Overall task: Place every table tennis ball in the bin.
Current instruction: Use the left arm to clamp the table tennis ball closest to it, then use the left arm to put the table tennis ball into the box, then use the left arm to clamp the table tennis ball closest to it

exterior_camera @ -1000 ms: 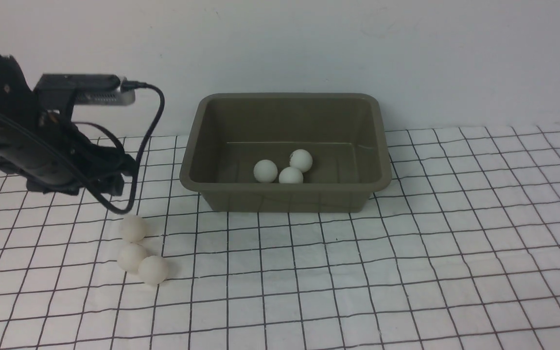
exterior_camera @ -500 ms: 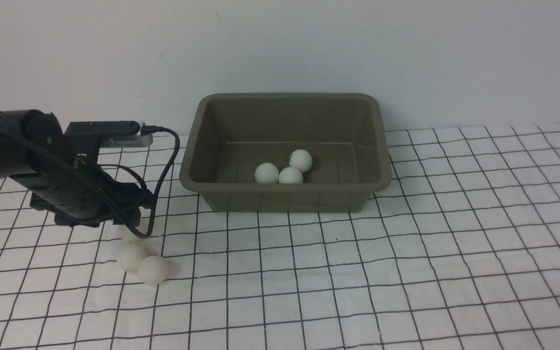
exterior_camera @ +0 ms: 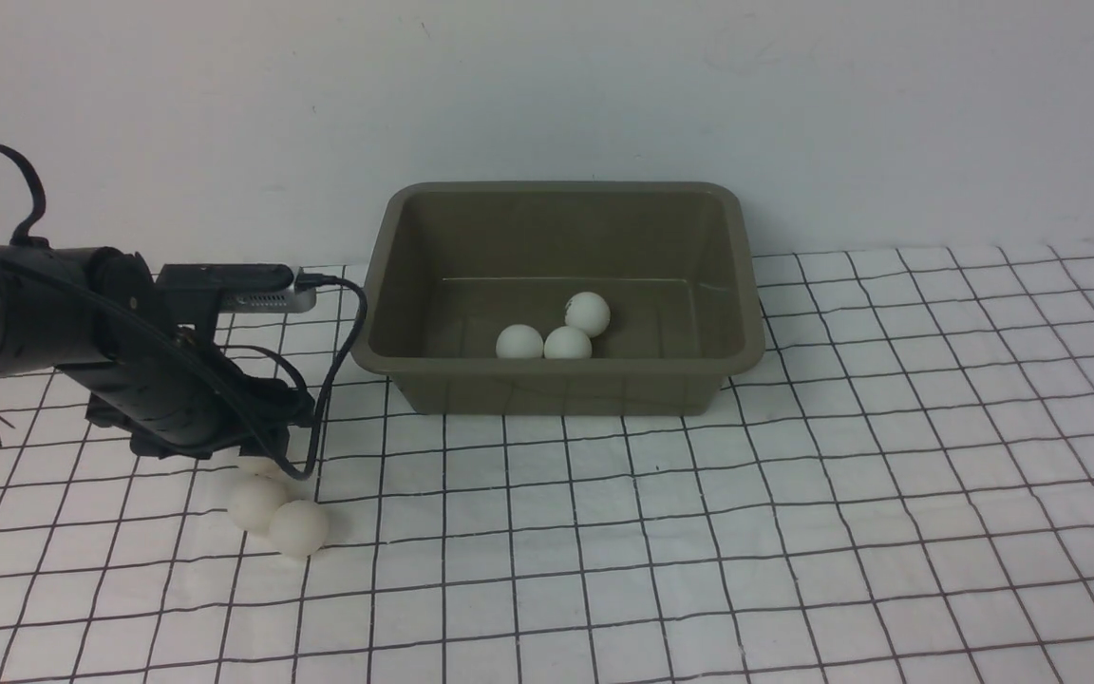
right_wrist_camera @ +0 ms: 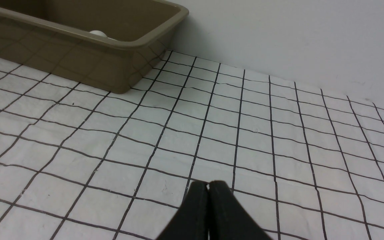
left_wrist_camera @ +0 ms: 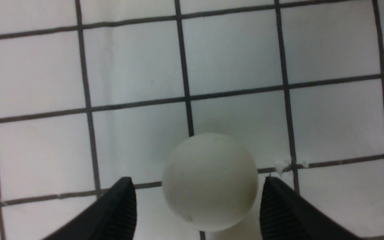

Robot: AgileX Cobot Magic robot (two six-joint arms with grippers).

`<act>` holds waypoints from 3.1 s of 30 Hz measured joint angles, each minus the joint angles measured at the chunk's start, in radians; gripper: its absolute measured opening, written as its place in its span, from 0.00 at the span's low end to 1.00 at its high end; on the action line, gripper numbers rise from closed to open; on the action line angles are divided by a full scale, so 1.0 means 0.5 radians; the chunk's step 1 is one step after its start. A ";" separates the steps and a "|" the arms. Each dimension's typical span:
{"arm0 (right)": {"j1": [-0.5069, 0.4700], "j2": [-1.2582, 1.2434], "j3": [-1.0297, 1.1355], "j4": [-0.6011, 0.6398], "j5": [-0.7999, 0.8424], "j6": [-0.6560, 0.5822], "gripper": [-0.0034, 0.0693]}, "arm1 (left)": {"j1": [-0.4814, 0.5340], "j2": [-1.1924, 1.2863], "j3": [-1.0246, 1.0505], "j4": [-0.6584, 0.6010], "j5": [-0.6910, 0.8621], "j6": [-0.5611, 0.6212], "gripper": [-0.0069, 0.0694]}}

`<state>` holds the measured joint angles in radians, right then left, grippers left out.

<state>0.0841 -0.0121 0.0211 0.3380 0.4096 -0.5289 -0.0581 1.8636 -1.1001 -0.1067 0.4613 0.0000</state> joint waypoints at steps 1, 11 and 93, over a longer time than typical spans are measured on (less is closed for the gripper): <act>0.000 0.000 0.000 0.000 0.000 0.000 0.02 | -0.005 0.010 0.000 -0.001 0.000 0.000 0.68; 0.000 0.000 0.000 0.000 0.000 0.000 0.02 | -0.025 0.043 0.000 -0.087 -0.146 0.066 0.68; 0.000 0.000 0.000 0.000 0.000 0.000 0.02 | -0.402 -0.636 -0.283 0.679 0.930 -0.530 0.69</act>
<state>0.0841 -0.0121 0.0211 0.3380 0.4096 -0.5289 -0.2591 1.5455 -1.2414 0.2328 0.9262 -0.2650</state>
